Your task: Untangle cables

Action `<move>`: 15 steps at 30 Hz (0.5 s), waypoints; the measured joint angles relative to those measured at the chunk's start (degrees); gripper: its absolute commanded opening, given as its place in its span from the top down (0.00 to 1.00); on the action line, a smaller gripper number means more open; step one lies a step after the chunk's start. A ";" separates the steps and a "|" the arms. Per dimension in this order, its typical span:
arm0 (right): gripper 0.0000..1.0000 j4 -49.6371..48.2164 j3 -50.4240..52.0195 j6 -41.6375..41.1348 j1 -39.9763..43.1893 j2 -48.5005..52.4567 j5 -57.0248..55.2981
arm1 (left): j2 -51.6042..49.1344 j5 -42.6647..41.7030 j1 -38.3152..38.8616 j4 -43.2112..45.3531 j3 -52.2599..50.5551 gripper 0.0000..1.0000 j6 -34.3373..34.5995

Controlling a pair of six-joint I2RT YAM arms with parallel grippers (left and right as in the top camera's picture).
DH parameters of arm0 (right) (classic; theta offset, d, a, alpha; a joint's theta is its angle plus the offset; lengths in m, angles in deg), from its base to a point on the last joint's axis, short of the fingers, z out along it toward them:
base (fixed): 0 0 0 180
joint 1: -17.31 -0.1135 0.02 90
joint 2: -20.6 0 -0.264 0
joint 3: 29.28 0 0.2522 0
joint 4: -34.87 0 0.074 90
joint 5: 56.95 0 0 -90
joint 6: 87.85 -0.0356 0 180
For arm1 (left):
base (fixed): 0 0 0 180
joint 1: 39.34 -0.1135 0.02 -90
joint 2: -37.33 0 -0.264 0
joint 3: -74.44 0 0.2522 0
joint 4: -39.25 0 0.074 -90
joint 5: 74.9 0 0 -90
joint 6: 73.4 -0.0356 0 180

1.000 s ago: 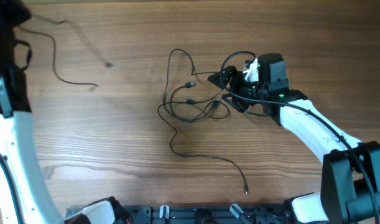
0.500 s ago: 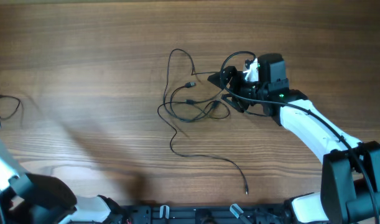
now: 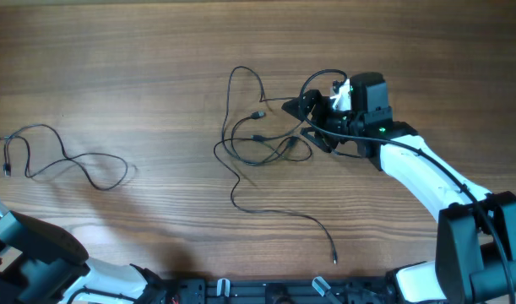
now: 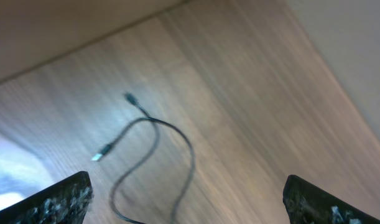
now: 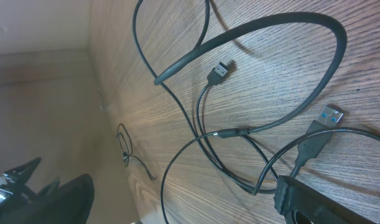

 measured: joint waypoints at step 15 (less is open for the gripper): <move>0.07 -7.96 0.00 -0.11 5.53 0.00 4.28 | 0.00 -14.75 22.62 -10.45 0.00 0.00 -3.28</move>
